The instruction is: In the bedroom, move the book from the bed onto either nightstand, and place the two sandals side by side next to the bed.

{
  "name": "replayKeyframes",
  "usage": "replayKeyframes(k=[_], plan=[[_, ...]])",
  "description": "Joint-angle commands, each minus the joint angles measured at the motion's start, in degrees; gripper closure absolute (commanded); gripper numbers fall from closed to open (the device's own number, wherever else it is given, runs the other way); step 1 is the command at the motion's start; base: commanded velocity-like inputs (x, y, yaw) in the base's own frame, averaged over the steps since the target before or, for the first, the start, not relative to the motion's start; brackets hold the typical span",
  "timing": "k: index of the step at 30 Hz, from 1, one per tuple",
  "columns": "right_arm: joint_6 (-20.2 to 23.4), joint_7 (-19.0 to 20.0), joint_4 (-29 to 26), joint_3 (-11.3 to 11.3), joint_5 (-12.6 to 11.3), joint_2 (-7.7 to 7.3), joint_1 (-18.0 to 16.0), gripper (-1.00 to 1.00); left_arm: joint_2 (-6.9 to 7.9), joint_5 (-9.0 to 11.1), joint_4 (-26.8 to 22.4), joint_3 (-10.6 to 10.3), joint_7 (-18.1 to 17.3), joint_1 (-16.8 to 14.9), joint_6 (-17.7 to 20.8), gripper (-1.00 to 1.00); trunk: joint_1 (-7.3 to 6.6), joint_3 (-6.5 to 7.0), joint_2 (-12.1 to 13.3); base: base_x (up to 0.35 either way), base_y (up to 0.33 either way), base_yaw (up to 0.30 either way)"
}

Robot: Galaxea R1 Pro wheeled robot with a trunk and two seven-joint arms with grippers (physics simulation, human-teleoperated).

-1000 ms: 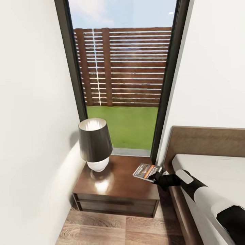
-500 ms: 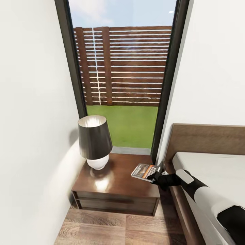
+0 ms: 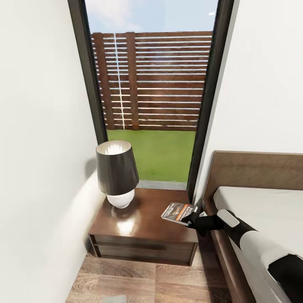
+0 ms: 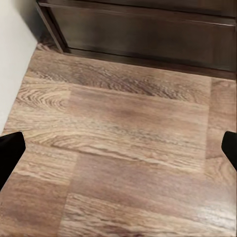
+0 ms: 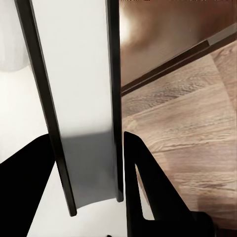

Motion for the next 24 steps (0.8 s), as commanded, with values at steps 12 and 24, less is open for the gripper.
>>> replayKeyframes(k=[12, 24], plan=[[0.32, -0.38, 0.20, 0.38, -0.56, -0.75, -0.04, 1.00, 2.59, 0.54, -8.03, 0.26, 3.09, -0.04, 4.28, -1.00, 2.19, -1.85, -4.04, 0.000, 0.000, 0.000], [0.29, -0.50, 0.17, 0.40, -0.54, -0.79, -0.04, 1.00, 3.05, 0.75, -4.94, -0.17, 4.02, -0.03, 3.64, -1.00, 4.83, -4.00, -8.85, 0.000, 0.000, 0.000]])
